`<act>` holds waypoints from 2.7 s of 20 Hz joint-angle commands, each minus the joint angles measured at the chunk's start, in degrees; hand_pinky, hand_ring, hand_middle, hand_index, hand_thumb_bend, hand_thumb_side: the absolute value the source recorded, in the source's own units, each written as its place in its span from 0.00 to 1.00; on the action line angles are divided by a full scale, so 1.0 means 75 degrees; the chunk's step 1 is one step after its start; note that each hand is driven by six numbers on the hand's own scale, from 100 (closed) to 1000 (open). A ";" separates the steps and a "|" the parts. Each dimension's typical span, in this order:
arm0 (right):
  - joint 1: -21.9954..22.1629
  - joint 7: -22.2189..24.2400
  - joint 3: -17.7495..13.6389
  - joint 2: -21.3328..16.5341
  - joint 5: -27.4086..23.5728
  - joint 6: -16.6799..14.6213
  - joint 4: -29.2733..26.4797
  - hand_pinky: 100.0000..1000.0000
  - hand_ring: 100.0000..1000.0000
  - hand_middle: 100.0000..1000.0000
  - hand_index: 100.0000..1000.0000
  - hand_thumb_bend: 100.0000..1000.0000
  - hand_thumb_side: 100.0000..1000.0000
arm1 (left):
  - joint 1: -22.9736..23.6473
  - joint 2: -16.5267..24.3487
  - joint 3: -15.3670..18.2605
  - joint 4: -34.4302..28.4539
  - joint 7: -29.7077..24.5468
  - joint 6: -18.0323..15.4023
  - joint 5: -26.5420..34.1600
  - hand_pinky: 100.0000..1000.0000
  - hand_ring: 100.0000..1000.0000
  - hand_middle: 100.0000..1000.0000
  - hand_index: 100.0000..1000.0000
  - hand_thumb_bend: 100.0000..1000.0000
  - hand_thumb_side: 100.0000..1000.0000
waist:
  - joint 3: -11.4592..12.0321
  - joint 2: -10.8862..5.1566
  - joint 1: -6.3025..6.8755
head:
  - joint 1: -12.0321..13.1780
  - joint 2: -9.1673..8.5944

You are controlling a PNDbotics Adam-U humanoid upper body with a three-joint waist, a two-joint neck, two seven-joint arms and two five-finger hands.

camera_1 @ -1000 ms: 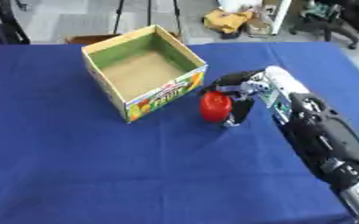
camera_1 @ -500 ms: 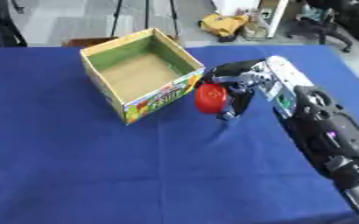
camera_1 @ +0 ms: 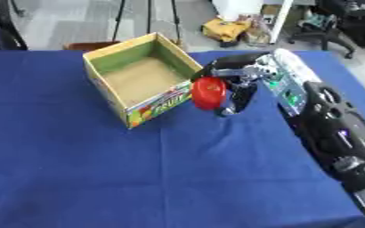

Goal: Pick up objects on the table and place them in the box.

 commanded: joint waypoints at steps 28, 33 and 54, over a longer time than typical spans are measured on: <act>-0.2048 -0.0713 -0.1957 0.0746 0.2421 0.0646 0.3043 0.00 0.22 0.63 0.95 0.00 0.00 | -0.0431 0.0093 -0.0200 -0.0221 -0.0252 -0.0027 0.0155 0.54 0.28 0.49 0.73 1.00 0.73 | 0.1887 0.0302 -0.0076 | -0.1277 -0.0876; -0.2021 -0.1368 -0.1864 0.0812 0.3089 0.0866 0.3277 0.00 0.29 0.74 0.97 0.00 0.00 | -0.0498 0.0067 -0.0227 -0.0245 -0.0284 -0.0024 0.0174 0.54 0.28 0.49 0.73 1.00 0.73 | 0.2051 0.0370 -0.0088 | -0.1487 -0.0961; -0.1860 -0.2491 -0.1945 0.0874 0.4228 0.0365 0.3254 1.00 1.00 1.00 1.00 0.33 0.47 | -0.0520 0.0017 -0.0192 -0.0227 -0.0278 -0.0053 0.0154 0.54 0.27 0.49 0.73 1.00 0.73 | 0.1989 0.0362 -0.0121 | -0.1629 -0.1089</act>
